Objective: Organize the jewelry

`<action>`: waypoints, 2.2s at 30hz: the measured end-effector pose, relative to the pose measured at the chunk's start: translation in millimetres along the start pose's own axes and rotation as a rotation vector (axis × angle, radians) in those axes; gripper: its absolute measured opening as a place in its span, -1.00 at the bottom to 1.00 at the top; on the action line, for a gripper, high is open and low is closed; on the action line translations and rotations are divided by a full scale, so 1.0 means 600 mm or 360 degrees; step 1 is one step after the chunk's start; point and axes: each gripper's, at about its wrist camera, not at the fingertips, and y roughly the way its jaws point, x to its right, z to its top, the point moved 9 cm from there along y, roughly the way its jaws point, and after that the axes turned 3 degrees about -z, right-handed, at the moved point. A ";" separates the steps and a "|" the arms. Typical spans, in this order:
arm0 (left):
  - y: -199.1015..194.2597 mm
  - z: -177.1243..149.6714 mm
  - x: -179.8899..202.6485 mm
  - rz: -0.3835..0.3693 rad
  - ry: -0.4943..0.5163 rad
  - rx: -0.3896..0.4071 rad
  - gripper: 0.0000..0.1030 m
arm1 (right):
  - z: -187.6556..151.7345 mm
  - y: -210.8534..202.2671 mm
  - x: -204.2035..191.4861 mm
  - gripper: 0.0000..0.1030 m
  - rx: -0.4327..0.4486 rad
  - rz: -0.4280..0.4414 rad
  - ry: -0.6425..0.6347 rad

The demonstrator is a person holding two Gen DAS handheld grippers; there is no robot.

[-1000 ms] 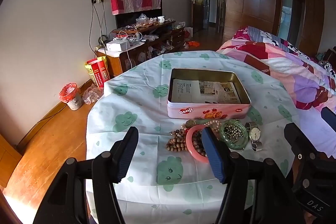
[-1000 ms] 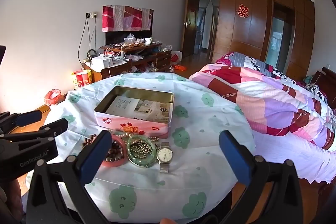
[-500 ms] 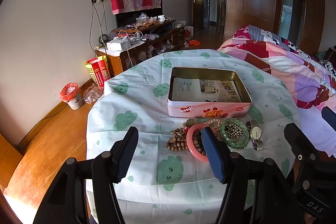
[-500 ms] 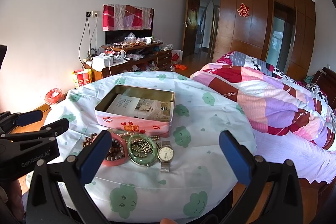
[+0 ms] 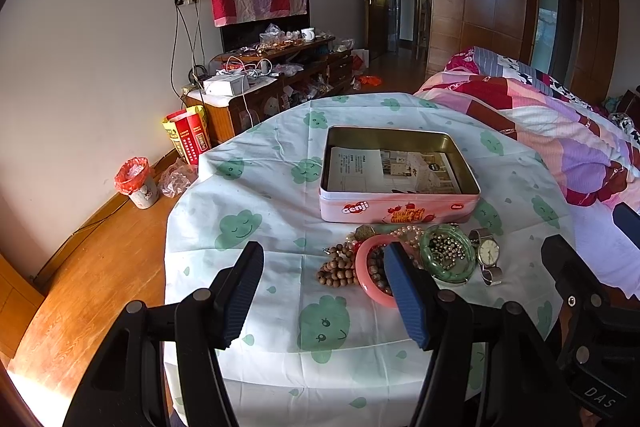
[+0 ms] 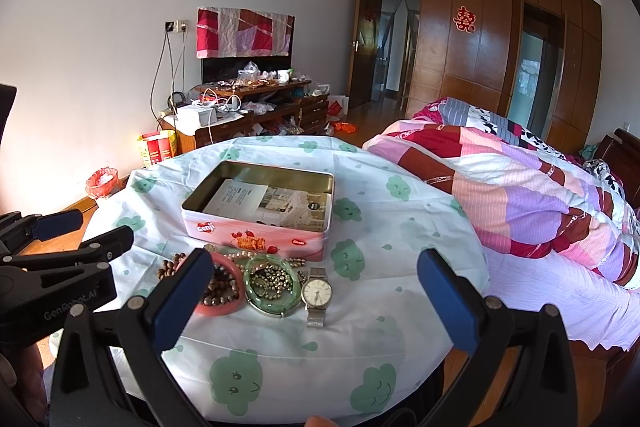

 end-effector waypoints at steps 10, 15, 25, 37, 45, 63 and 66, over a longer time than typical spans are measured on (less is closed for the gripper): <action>0.000 -0.001 0.000 0.0001 0.0004 -0.0001 0.23 | 0.000 0.000 0.000 1.00 -0.0001 0.0001 -0.0001; 0.001 -0.001 0.001 0.0002 0.0004 -0.0002 0.23 | -0.001 0.000 0.000 1.00 -0.0002 0.0001 0.0000; 0.005 -0.007 -0.001 0.0005 0.0000 -0.0004 0.23 | -0.001 0.001 0.000 1.00 -0.0004 0.0001 0.0000; 0.012 -0.011 -0.005 0.0007 -0.0003 -0.0016 0.23 | -0.002 0.003 0.001 1.00 -0.0009 0.0003 0.0001; 0.022 -0.016 -0.015 0.0006 -0.0015 -0.0062 0.23 | 0.002 0.003 0.000 1.00 -0.0016 0.0006 0.0002; 0.116 -0.049 -0.016 -0.0023 0.0036 -0.0212 0.22 | -0.069 0.099 0.048 1.00 -0.0197 -0.0052 0.0038; 0.128 -0.050 -0.009 -0.0044 0.0042 -0.0224 0.21 | -0.081 0.113 0.053 1.00 -0.0235 -0.0057 0.0031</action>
